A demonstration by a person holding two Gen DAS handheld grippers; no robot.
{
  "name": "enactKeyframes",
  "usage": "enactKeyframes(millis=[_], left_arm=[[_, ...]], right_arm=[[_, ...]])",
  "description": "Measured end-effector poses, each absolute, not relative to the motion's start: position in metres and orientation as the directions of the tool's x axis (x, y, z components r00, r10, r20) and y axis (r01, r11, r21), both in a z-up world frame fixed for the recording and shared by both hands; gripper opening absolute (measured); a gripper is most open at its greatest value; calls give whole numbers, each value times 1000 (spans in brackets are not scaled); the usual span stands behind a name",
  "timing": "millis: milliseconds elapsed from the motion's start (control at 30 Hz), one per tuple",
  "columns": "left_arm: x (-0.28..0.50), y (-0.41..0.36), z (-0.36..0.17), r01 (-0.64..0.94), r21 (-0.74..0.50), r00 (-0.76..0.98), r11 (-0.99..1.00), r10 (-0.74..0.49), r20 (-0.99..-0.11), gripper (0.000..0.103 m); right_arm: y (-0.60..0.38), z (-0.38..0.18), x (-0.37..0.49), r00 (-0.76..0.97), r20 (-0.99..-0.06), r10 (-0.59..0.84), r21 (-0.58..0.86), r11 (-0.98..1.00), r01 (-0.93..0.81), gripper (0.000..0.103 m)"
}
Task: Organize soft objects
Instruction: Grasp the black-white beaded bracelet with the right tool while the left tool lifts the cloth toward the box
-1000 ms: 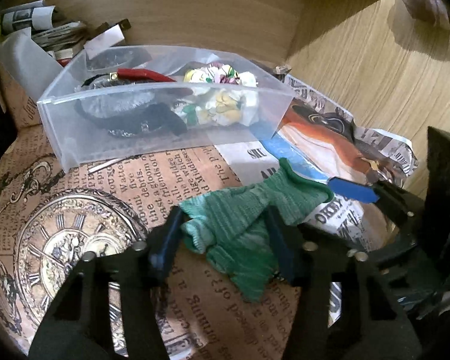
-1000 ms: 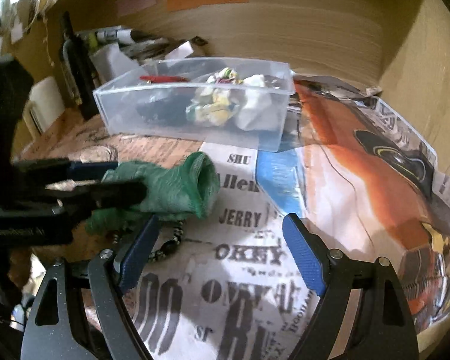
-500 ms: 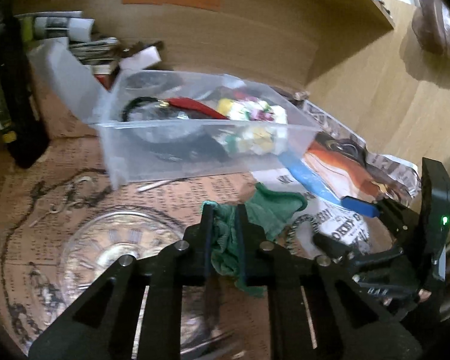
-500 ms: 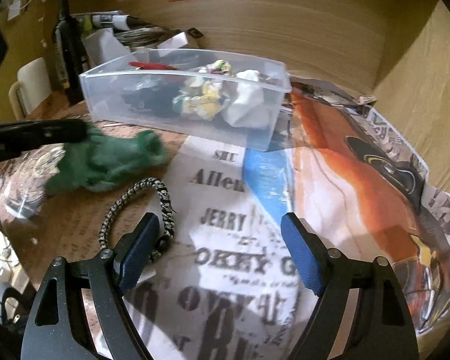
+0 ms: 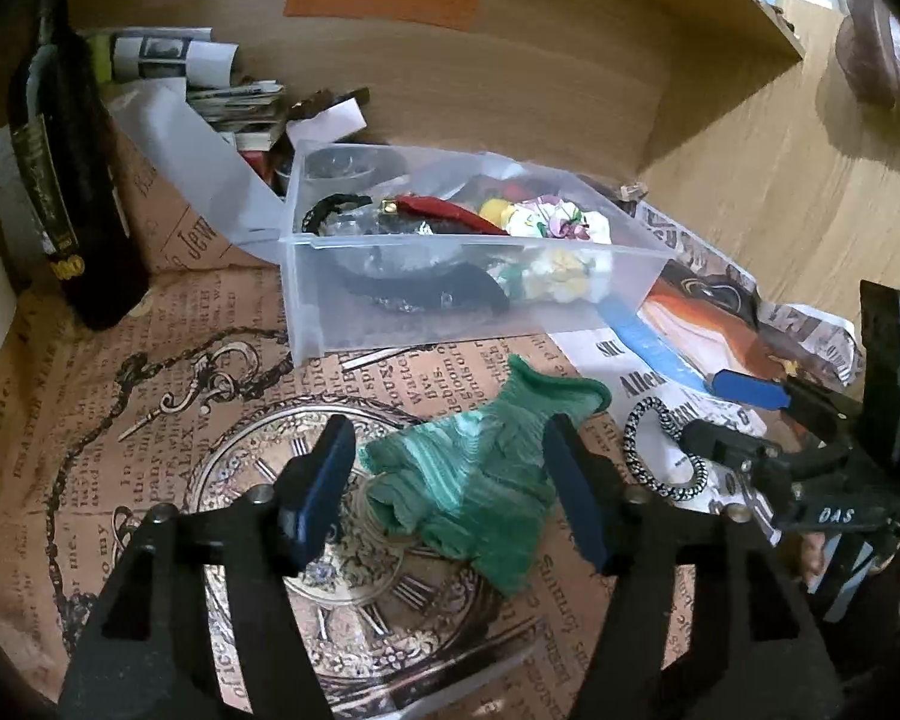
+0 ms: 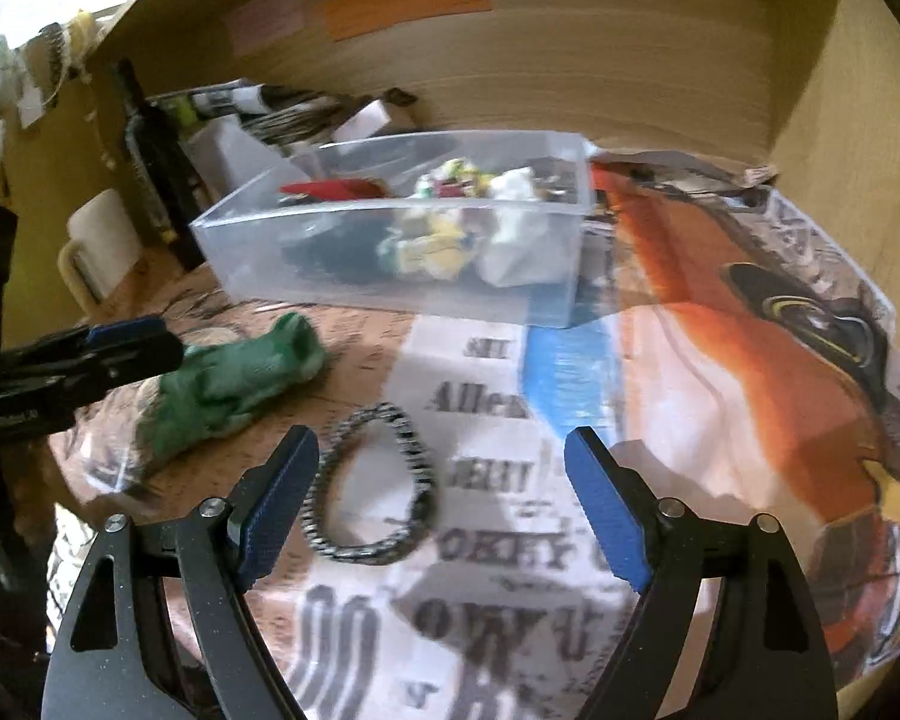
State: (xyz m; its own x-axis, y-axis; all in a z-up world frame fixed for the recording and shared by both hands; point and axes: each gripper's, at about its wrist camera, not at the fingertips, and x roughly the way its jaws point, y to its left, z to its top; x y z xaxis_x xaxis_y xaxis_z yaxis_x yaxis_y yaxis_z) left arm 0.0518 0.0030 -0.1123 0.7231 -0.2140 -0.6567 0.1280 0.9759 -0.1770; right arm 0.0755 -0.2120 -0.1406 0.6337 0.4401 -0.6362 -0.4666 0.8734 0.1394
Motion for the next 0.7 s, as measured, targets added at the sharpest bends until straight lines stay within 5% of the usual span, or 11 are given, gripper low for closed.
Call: enactKeyframes(millis=[267, 400, 700], left_arm=[[66, -4, -140, 123, -191, 666, 974, -224, -712, 70], [66, -7, -145, 120, -176, 684, 977, -210, -698, 67], [66, -6, -142, 147, -203, 684, 968, -247, -687, 38]], right_arm=[[-188, -156, 71, 607, -663, 439, 91, 851, -517, 82], [-177, -159, 66, 628, -660, 412, 20, 846, -533, 62], [-183, -157, 73, 620, -651, 438, 54, 841, -538, 23]])
